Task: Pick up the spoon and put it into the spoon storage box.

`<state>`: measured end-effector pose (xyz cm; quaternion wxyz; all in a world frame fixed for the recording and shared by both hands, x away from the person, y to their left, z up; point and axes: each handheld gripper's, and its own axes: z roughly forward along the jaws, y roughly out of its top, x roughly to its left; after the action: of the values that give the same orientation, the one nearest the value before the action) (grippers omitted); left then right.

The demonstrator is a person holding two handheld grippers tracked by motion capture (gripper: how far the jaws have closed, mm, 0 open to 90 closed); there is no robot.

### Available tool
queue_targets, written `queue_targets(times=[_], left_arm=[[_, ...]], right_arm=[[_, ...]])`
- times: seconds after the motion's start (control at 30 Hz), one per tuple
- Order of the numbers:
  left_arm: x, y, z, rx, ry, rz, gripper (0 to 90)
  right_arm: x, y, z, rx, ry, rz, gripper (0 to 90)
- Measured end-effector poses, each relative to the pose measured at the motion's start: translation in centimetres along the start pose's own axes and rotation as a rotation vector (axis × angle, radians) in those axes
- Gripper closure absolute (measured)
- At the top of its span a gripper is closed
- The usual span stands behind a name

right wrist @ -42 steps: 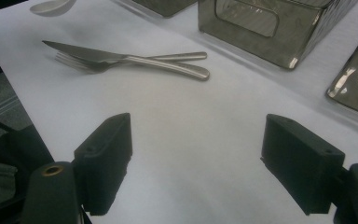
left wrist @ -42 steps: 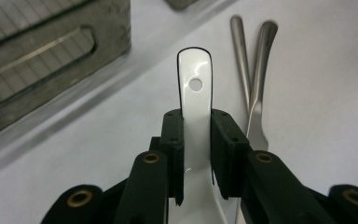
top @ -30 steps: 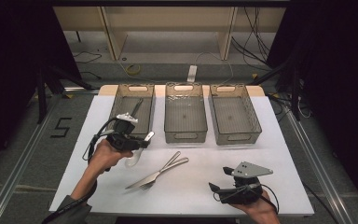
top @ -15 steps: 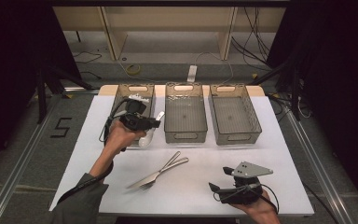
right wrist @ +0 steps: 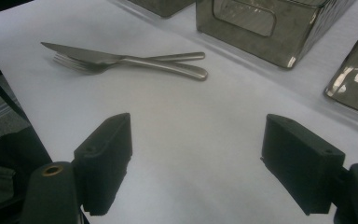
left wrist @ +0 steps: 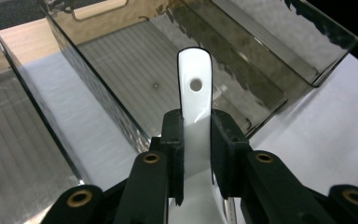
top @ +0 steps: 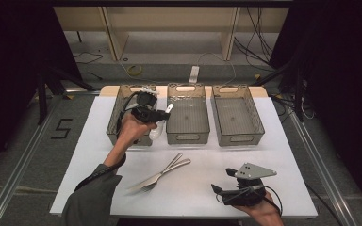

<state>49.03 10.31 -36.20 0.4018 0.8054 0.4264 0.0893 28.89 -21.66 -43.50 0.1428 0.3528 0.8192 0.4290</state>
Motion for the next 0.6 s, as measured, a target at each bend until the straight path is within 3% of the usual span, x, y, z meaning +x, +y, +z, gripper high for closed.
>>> queue_targets(times=[0.6], left_arm=[[-0.2, 2.9, 2.6, -0.047, 0.010, -0.022, 75.6]], right_arm=[[0.0, 0.0, 0.1, -0.002, 0.006, -0.003, 25.2]])
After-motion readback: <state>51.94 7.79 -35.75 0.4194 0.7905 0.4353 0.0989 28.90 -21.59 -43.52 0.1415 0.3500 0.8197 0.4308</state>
